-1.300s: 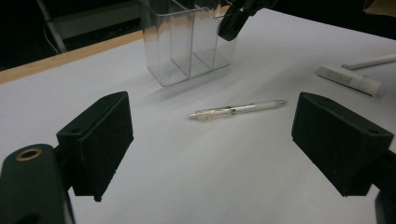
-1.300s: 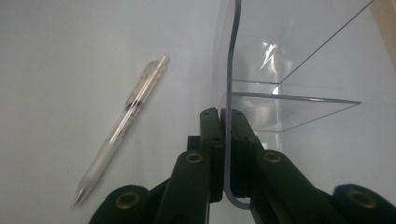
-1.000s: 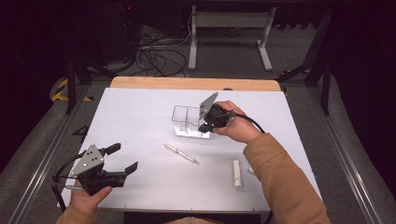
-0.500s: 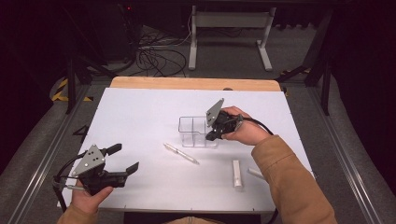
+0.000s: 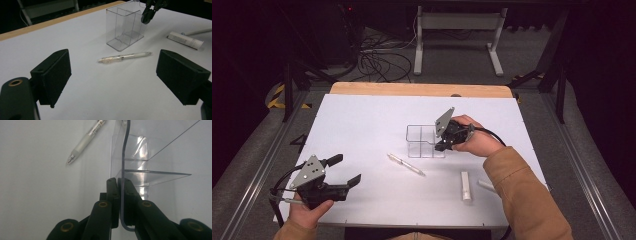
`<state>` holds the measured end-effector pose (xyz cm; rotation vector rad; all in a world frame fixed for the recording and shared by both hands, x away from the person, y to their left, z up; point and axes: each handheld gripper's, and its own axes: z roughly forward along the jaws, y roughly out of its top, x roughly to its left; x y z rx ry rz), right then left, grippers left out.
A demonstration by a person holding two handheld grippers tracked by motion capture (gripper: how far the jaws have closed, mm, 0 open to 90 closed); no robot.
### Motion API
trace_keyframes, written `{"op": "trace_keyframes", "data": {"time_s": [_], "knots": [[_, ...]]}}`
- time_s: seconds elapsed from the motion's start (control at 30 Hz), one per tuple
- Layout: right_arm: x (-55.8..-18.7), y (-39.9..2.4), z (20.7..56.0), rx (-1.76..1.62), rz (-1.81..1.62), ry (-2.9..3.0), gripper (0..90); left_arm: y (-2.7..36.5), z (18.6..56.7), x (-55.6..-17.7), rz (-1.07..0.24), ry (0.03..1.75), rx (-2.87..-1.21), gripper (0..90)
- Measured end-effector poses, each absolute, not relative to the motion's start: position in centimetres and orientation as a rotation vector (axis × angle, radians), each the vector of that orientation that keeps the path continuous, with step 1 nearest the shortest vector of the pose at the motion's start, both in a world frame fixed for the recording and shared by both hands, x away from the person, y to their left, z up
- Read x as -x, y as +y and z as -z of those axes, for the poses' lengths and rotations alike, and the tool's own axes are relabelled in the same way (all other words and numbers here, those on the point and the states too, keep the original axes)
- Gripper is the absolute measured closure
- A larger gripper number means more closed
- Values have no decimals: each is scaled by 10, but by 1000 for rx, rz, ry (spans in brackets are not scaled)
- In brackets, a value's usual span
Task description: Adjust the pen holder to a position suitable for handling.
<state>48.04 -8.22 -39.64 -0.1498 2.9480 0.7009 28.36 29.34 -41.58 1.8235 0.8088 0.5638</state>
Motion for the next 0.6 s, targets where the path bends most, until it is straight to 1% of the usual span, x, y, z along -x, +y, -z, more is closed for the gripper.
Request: {"op": "trace_keyframes", "data": {"time_s": [0.43,0.47,0.5,0.53,0.6], "knots": [[-478,-82,397,124,-712,2943,865,293,416,-283,-562,808,-1825,135],[-478,-83,397,118,-713,2943,859,293,416,-283,-562,808,-1825,135],[-477,-83,396,103,-727,2937,819,293,416,-283,-562,808,-1825,134],[-477,-83,396,103,-727,2937,819,293,416,-283,-562,809,-1825,134],[-475,-84,393,78,-729,2914,775,293,416,-283,-563,808,-1825,134]]}}
